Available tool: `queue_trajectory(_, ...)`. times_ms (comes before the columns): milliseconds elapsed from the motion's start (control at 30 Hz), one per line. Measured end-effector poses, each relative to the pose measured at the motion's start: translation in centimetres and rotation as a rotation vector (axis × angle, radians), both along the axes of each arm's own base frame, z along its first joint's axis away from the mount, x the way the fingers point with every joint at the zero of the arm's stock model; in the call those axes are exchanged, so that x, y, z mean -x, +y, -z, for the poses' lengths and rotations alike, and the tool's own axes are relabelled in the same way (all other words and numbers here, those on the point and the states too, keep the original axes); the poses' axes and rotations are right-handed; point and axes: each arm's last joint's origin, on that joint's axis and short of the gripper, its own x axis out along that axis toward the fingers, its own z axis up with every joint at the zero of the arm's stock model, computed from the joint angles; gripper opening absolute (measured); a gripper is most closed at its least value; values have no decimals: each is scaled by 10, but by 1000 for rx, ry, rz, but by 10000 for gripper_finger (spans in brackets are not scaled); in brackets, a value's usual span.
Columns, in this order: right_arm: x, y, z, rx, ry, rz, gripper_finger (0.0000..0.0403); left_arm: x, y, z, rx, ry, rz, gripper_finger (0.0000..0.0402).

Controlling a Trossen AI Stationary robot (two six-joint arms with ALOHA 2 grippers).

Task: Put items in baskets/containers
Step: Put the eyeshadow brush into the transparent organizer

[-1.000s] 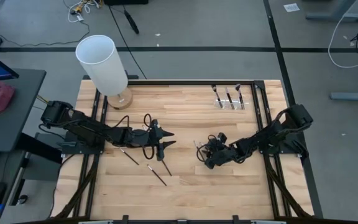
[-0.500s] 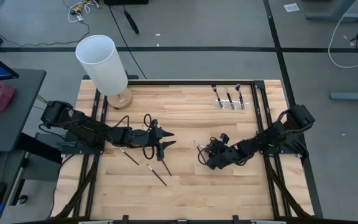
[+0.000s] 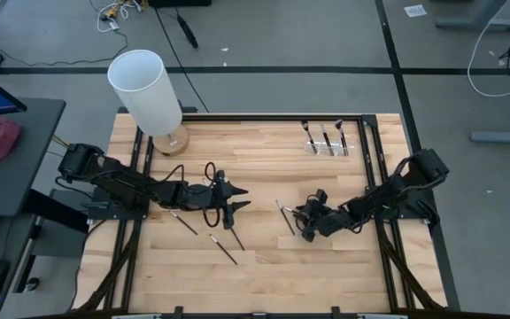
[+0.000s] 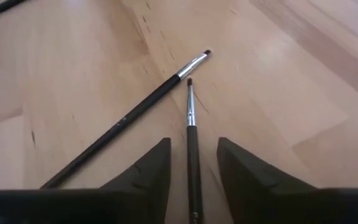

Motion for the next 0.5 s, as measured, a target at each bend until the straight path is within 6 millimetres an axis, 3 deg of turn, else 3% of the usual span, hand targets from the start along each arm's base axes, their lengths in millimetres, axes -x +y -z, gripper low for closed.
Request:
queue_trajectory(200,-1,-1,3,21,5,-13,103,0,0,0,1,-1,0,165)
queue_trajectory(400,-3,-1,6,4,-3,14,25,0,0,0,0,-1,0,165)
queue_trajectory(500,-3,-1,6,3,-5,18,12,0,0,0,1,-1,0,165)
